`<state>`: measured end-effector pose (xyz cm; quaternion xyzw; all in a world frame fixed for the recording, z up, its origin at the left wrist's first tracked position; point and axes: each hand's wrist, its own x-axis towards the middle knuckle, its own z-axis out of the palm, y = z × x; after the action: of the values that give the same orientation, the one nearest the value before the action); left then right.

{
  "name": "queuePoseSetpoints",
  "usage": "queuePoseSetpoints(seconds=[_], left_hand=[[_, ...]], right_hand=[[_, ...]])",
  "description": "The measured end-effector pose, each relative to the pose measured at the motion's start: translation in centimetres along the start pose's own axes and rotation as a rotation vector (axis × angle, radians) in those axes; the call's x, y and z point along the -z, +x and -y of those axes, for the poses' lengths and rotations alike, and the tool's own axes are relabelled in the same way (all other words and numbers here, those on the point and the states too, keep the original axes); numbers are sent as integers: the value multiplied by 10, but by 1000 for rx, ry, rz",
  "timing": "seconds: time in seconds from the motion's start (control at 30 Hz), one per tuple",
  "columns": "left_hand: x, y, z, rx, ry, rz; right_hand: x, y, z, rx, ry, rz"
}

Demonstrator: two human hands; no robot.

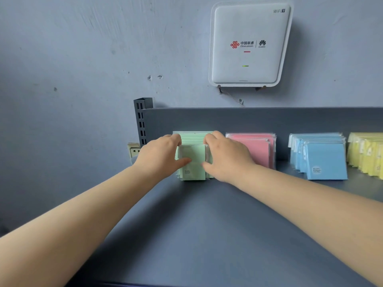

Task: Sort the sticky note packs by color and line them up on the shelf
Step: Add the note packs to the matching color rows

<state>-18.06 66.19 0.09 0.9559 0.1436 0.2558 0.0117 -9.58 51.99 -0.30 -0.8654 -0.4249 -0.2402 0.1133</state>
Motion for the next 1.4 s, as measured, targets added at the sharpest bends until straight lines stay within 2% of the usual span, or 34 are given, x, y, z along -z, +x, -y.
queuePoseSetpoints(seconds=[0.37, 0.57, 0.67, 0.77, 0.9, 1.03, 1.4], left_hand=[[21, 6, -27, -174, 285, 3], [32, -2, -77, -305, 357, -79], [28, -6, -110, -367, 399, -82], [23, -9, -146, -422, 410, -67], [17, -11, -205, -475, 358, -56], [9, -18, -270, -541, 318, -33], [-14, -33, -429, -657, 228, -6]], right_hand=[[21, -9, -5, 57, -96, 20], [57, -36, -37, 220, -479, -27], [69, -57, -65, 247, -519, -65], [79, -86, -98, 193, -632, 8], [108, -126, -140, 169, -575, 102], [133, -169, -191, 4, -497, 193], [181, -283, -304, -97, -570, 200]])
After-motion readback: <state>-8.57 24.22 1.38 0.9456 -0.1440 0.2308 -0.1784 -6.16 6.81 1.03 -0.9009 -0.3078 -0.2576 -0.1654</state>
